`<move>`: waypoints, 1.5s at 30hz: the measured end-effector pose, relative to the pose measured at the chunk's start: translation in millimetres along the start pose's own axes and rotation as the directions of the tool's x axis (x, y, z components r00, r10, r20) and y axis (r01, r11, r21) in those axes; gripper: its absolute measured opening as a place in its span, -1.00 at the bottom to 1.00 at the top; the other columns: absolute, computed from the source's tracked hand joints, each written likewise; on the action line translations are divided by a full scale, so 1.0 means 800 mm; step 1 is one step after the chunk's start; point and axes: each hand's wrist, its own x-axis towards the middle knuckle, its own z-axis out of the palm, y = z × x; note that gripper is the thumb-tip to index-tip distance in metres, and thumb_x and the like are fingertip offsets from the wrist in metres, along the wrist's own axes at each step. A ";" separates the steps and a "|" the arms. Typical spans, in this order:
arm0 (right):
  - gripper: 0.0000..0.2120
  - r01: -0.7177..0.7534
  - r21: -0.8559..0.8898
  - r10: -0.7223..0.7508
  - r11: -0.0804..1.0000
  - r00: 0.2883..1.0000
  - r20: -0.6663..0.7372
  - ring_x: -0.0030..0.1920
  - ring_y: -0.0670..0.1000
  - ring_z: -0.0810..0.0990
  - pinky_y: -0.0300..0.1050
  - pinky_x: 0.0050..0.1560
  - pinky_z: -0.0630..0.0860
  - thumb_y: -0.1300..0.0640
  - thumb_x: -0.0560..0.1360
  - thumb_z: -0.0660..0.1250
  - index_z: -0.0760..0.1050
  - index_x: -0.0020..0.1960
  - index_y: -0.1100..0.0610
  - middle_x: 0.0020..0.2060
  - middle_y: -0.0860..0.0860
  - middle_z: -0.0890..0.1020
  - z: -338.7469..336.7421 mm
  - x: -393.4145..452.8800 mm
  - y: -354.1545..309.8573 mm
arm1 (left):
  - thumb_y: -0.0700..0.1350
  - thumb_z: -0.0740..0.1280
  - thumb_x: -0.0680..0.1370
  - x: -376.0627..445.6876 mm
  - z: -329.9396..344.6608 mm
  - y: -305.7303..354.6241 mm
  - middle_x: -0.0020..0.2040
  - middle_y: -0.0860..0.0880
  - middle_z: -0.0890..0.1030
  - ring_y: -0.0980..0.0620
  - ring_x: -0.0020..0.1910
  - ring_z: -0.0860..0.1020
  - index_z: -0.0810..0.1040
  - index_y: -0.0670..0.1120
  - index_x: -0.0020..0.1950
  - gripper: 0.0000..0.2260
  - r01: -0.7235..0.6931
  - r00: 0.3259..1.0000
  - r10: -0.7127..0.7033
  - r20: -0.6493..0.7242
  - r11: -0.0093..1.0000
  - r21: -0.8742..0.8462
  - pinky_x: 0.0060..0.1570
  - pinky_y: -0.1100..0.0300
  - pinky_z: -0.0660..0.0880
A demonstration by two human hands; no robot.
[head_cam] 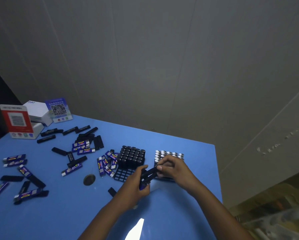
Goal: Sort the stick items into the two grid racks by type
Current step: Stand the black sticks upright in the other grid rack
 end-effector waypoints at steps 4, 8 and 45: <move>-0.84 0.023 -0.032 -0.027 0.999 0.994 -0.110 -0.08 0.06 0.69 -0.05 0.08 0.59 0.18 0.55 0.42 0.53 0.00 0.27 -0.10 0.20 0.71 0.016 -0.001 -0.008 | -0.12 0.37 0.55 0.005 -0.026 -0.012 0.02 0.06 0.59 0.22 -0.08 0.58 0.31 0.07 0.41 -0.53 -0.007 1.000 0.007 0.004 1.000 0.000 -0.06 0.35 0.51; -0.86 0.021 0.049 -0.008 0.999 0.969 -0.247 -0.17 0.00 0.63 -0.20 -0.07 0.52 0.17 0.53 0.44 0.53 -0.11 0.21 -0.25 0.06 0.69 0.034 0.001 -0.013 | -0.11 0.35 0.58 0.002 -0.064 -0.023 0.05 0.06 0.58 0.37 -0.23 0.54 0.28 0.11 0.40 -0.56 -0.012 0.999 0.012 0.033 1.000 0.020 -0.17 0.42 0.46; -0.79 0.042 -0.608 -0.226 0.793 0.947 -0.229 -0.32 -0.14 0.46 -0.25 -0.23 0.44 0.26 0.48 0.40 0.49 -0.09 -0.05 -0.36 -0.10 0.52 0.146 0.054 0.006 | -0.08 0.37 0.57 0.006 -0.181 -0.112 0.05 0.16 0.59 0.24 -0.01 0.58 0.32 0.14 0.42 -0.54 0.024 1.000 -0.023 0.019 1.000 -0.012 0.05 0.29 0.53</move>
